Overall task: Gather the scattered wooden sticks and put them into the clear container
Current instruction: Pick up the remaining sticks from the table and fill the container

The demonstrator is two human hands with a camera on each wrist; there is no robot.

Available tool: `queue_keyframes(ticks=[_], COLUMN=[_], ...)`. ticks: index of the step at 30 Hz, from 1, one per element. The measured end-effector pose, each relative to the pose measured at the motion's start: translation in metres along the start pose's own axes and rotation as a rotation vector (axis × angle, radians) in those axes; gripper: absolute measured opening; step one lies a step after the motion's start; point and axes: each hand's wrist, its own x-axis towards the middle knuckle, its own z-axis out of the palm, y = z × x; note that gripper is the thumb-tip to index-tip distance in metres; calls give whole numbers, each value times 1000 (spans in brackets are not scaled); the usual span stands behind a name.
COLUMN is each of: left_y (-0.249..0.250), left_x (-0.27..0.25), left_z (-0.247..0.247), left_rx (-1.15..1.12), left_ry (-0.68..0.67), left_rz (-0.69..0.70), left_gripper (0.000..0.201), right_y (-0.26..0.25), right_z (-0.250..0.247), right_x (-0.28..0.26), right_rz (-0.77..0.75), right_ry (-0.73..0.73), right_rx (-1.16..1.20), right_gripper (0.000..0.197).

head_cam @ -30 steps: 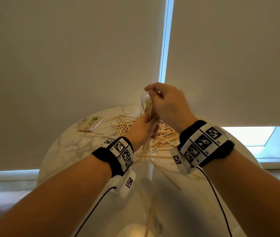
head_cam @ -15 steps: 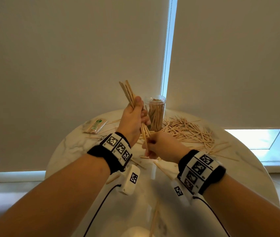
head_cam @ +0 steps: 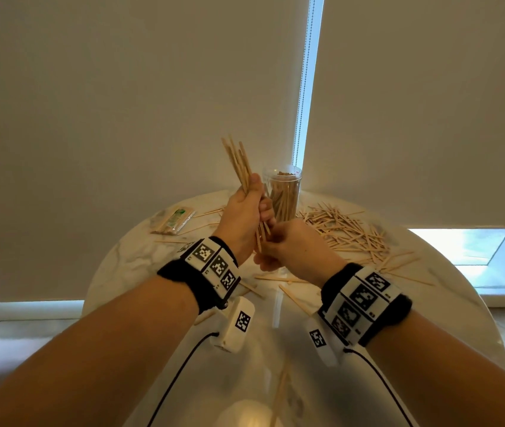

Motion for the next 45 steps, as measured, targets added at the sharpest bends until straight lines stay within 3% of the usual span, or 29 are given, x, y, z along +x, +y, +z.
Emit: queue_keyframes(ticks=[5, 10, 14, 17, 19, 21, 23, 27, 31, 34, 43, 45], left_y=[20, 24, 12, 1, -5, -11, -16, -20, -23, -24, -24, -22], left_x=[-2, -15, -31, -34, -34, -35, -36, -38, -44, -45, -45, -43], left_z=[-23, -75, -95, -99, -96, -92, -89, -86, -83, -81, -71, -68], left_rx=[343, 1255, 1601, 1679, 1676, 1673, 1718, 1785, 1791, 1809, 1974, 2001], left_ry=[69, 9, -16, -17, -59, -134, -194, -203, -235, -262, -439, -457], left_rz=[-37, -200, -233, -197, -240, -309, -341, -315, -264, -263, -303, -294], left_gripper=[31, 35, 26, 23, 30, 49, 58, 50, 30, 18, 28, 29], right_y=[9, 22, 23, 23, 15, 6, 1, 14, 21, 30, 37, 39], right_z=[-10, -15, -12, -12, -12, -8, -1, 14, 6, 1, -9, -17], right_x=[-11, -31, -38, -42, -50, -61, -73, -82, -82, -79, -80, -73], right_rz=[150, 293, 294, 224, 114, 11, -26, -39, -76, -89, 13, 35], right_ry=[-78, -312, -364, -360, -352, -450, -602, -725, -652, -559, -504, -418], right_rx=[-440, -1057, -1084, -1027, -947, -866, -842, -838, -888, -1025, -1129, -1075], right_gripper=[37, 34, 11, 19, 14, 7, 12, 21, 25, 12, 22, 19])
